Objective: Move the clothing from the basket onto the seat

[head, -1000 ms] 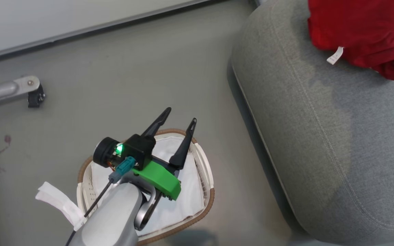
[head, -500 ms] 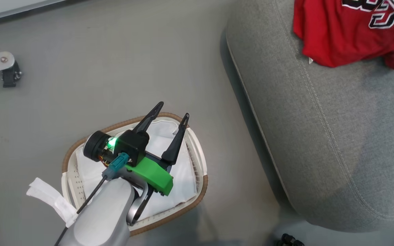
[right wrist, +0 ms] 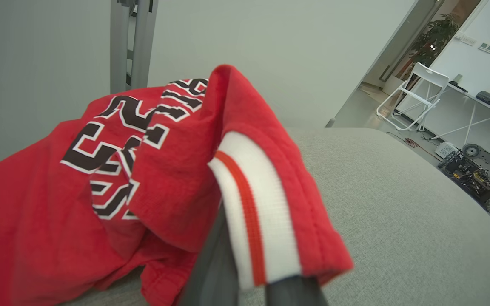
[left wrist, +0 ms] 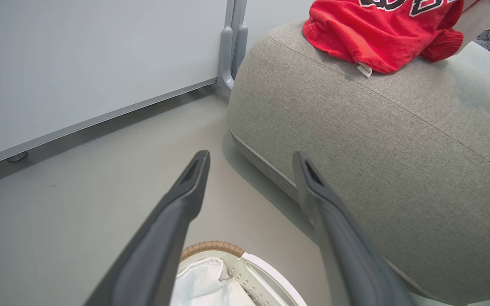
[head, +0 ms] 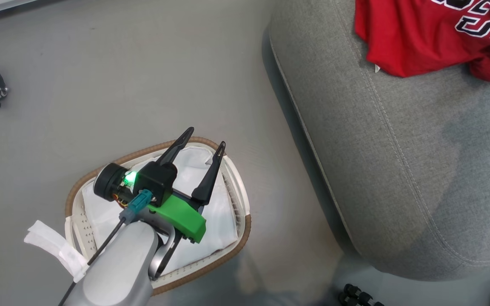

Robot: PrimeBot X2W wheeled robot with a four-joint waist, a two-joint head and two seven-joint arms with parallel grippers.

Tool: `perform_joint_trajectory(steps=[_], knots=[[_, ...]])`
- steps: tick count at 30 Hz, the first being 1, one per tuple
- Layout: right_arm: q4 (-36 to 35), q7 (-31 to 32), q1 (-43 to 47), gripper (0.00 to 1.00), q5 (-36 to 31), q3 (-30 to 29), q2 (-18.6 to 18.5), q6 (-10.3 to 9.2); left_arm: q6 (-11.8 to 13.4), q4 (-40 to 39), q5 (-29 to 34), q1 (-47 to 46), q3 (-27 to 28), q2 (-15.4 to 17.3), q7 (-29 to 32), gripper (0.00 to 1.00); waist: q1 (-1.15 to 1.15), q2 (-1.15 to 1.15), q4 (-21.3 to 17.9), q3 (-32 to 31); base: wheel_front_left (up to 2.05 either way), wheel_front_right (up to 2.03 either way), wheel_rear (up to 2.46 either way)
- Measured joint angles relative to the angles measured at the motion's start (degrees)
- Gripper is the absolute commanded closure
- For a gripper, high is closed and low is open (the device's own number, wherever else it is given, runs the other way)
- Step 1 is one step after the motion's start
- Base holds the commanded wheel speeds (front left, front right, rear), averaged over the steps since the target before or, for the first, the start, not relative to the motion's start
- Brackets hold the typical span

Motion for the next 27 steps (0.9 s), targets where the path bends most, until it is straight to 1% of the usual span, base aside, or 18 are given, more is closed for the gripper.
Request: perform_joint_trajectory(steps=[1, 2, 3, 4, 12, 19, 27], knots=[[-0.25, 0.0, 0.32, 0.69, -0.24, -0.26, 0.37, -0.01, 0.0, 0.05, 0.0, -0.01, 0.0, 0.02, 0.0, 0.0, 0.0, 0.0, -0.05, -0.04, 0.0, 0.0, 0.0], [-0.59, 0.0, 0.71, 0.25, -0.38, -0.47, 0.89, -0.01, 0.0, 0.11, 0.0, -0.02, 0.0, 0.03, 0.0, 0.0, 0.0, 0.0, -0.1, -0.13, 0.0, 0.0, 0.0], [-0.97, 0.0, 1.21, 0.04, -0.51, -0.59, 1.46, -0.01, 0.0, 0.18, 0.0, -0.02, 0.02, 0.03, 0.0, 0.0, 0.0, 0.0, -0.17, -0.25, 0.0, 0.0, 0.0], [-1.26, 0.0, 1.67, 0.0, -0.65, -0.7, 1.83, -0.01, 0.0, 0.24, -0.01, -0.02, 0.01, 0.02, 0.0, 0.0, 0.0, 0.0, -0.22, -0.38, 0.0, 0.0, 0.0], [-6.06, -0.08, 9.25, 0.0, -0.81, -0.43, 5.11, 0.0, 0.0, 0.57, -0.43, 0.18, 0.47, -0.42, 0.0, 0.0, 0.0, 0.0, -0.67, -2.71, 0.0, 0.0, 0.0], [-9.59, -0.08, 17.86, 0.0, 0.19, 0.81, 7.53, -0.01, 0.0, 0.16, -0.75, 2.07, 2.42, -1.07, 0.0, 0.0, 0.0, 0.0, -1.0, -5.91, 0.0, 0.0, 0.0], [-12.03, -0.08, 20.2, 0.0, 0.9, 2.97, 7.92, -0.01, 0.0, -0.87, -0.78, 4.05, 5.06, -2.56, 0.01, 0.0, 0.0, 0.0, -0.05, -9.05, 0.0, 0.0, 0.0]])
